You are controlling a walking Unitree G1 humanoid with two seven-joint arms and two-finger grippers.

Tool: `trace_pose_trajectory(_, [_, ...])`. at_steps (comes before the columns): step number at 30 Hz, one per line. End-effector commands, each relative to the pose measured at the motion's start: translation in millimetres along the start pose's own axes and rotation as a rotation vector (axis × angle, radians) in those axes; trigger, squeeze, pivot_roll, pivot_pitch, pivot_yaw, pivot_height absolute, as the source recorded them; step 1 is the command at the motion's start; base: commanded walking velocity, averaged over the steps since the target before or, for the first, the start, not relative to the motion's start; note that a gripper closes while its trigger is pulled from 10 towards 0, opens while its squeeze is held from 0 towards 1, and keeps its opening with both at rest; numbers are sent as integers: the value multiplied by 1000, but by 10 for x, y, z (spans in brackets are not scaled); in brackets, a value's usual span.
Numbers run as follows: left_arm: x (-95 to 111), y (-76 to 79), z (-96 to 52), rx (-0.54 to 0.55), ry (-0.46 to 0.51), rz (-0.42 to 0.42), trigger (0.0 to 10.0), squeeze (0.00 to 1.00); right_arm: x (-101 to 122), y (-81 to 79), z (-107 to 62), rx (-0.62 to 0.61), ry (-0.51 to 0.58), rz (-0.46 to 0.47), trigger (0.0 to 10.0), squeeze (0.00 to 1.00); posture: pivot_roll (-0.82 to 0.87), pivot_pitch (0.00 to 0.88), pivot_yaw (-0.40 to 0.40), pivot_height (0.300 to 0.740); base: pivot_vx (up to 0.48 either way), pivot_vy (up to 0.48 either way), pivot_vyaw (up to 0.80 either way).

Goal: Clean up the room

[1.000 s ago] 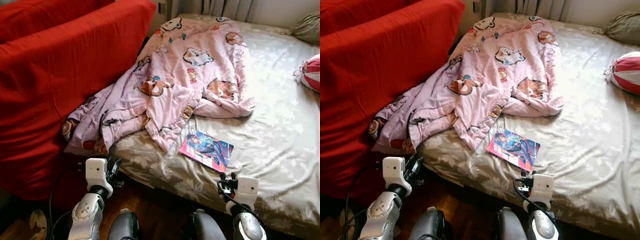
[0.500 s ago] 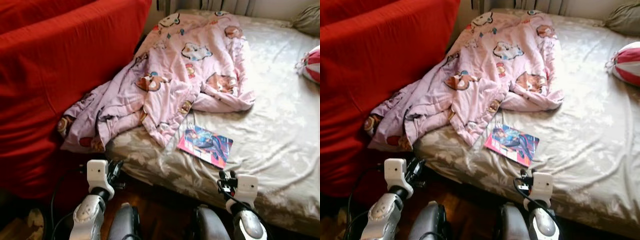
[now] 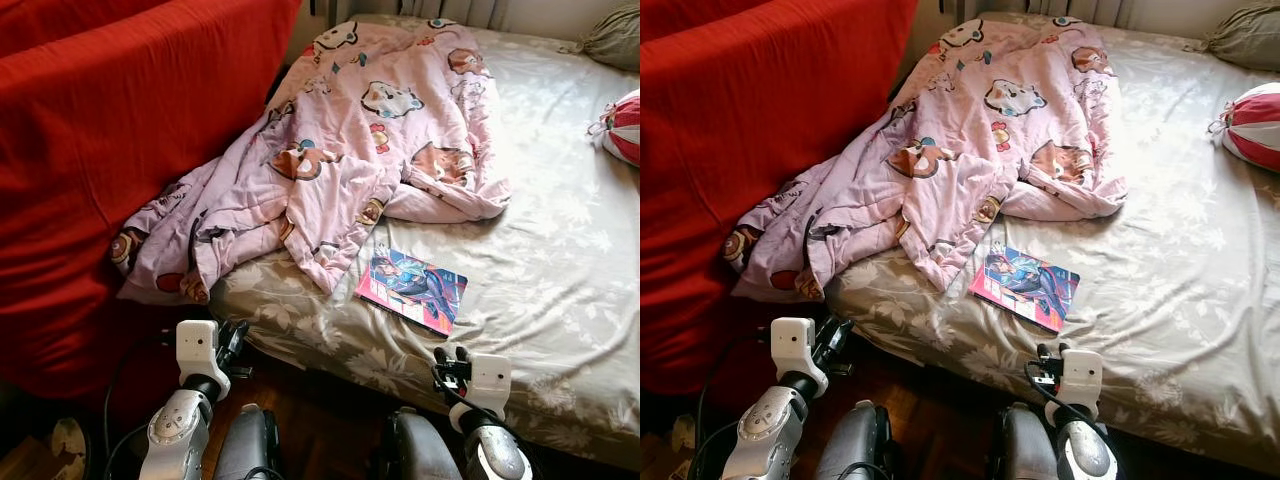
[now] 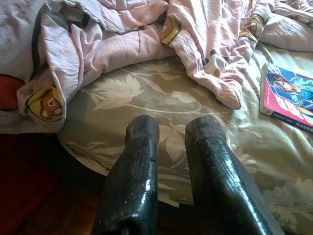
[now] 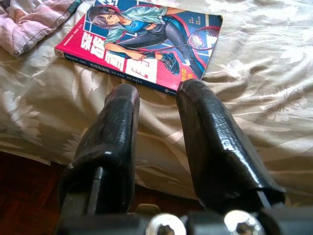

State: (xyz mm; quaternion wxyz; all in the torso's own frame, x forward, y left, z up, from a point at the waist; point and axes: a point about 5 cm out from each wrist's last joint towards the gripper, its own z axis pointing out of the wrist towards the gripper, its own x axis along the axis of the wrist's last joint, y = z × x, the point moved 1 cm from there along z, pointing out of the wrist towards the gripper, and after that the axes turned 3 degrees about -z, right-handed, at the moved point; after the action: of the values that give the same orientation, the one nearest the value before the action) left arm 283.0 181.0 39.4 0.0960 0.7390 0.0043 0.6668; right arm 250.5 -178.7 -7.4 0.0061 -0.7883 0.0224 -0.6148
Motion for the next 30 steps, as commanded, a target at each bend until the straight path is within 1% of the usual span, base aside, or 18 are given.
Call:
trace_pose_trajectory(1, [-46,-13,-47,0,-18,-8,10000,0,-74,10,-29,-8,-28,12,10000,0,-34,188,32,615,0,0,0])
trace_pose_trajectory(6, [-41,-5,-43,-5,-18,-9,10000,0,-85,-1,-22,0,-27,14,10000,0,-35,181,33,615,0,0,0])
trace_pose_trajectory(11, [-40,-4,-46,-7,-18,-8,10000,0,-117,-21,-27,16,-43,-2,10000,0,-34,180,34,615,251,0,0])
trace_pose_trajectory(16, [-34,-6,-44,-7,-17,-7,10000,0,-133,-44,-19,26,-51,6,10000,0,-33,187,34,591,273,0,0])
trace_pose_trajectory(17, [-30,-7,-42,-6,-16,-7,10000,0,-125,-53,-21,26,-39,14,10000,0,-32,189,34,586,277,0,0])
trace_pose_trajectory(25, [-22,-12,-37,-3,-14,-8,10000,0,-129,-44,-27,14,-35,14,10000,0,-31,197,34,586,278,0,0])
trace_pose_trajectory(30, [-20,-12,-37,-2,-14,-8,10000,0,-121,-43,-34,22,-26,-12,10000,0,-29,201,34,586,276,0,0])
